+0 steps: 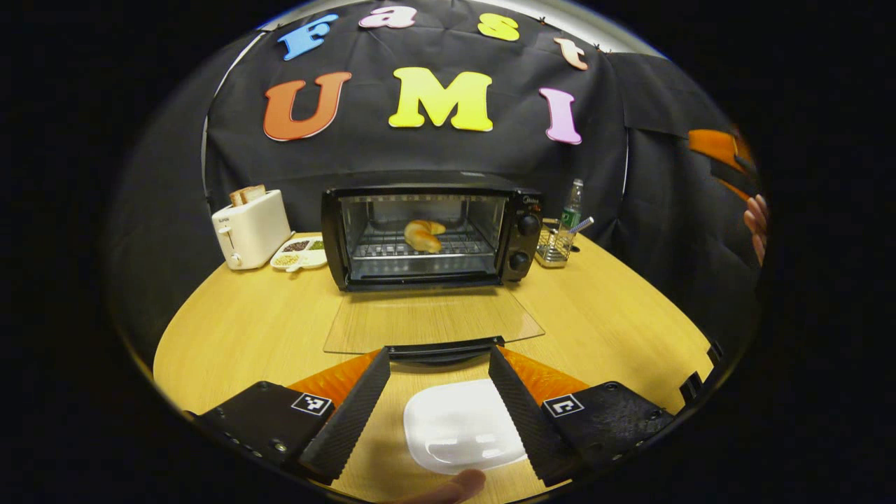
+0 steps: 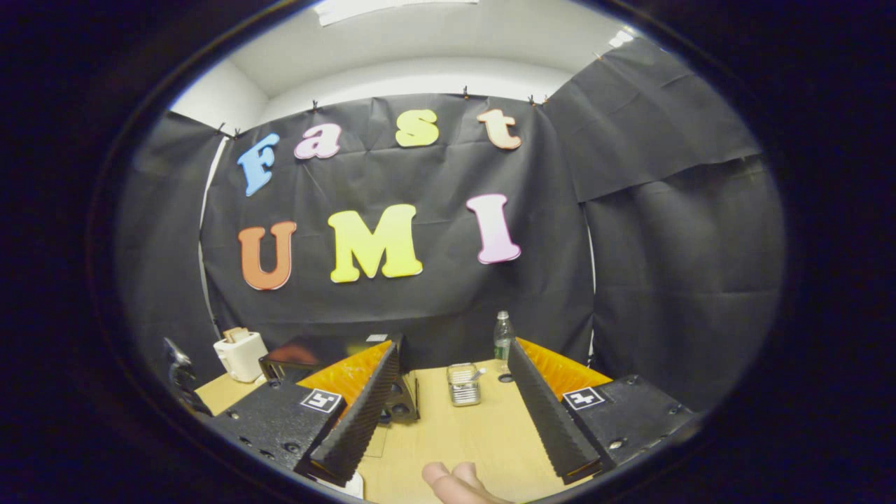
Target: Open the electric oven with the left hand, put the food in, and close the electric oven.
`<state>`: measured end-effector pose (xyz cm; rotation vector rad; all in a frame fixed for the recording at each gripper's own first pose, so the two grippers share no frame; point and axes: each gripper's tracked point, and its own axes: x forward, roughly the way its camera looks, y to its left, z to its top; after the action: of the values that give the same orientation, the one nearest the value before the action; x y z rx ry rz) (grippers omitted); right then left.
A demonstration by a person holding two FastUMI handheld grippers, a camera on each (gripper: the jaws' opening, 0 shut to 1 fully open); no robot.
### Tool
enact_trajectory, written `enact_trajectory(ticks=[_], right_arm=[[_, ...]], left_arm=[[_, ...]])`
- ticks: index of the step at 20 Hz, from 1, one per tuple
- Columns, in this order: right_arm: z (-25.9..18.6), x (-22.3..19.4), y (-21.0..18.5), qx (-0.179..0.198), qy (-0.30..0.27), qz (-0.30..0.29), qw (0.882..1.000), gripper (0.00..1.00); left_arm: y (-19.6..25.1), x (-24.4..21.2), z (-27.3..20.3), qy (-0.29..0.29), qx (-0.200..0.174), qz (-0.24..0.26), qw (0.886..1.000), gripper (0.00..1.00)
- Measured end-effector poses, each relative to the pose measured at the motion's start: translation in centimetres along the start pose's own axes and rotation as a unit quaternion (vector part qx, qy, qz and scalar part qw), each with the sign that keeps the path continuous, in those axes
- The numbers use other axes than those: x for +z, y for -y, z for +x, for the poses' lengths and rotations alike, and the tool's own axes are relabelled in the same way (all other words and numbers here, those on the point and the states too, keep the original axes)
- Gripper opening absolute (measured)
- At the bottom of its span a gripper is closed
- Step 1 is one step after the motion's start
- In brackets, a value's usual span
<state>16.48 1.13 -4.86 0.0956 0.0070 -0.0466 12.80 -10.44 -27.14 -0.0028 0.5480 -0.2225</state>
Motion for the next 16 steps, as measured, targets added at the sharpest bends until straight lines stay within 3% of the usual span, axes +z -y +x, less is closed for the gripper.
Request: enact_trajectory(ticks=[4,16], right_arm=[[-2.1,2.6,2.2,-0.003,0.030,-0.021,0.999,0.97],[-4.4,4.6,4.4,-0.007,0.083,-0.031,0.996,1.00]], left_arm=[[0.4,-3.0,2.7,-0.060,0.014,-0.013,0.998,0.96],[0.4,-2.9,6.0,-0.116,0.033,-0.010,0.993,0.95]])
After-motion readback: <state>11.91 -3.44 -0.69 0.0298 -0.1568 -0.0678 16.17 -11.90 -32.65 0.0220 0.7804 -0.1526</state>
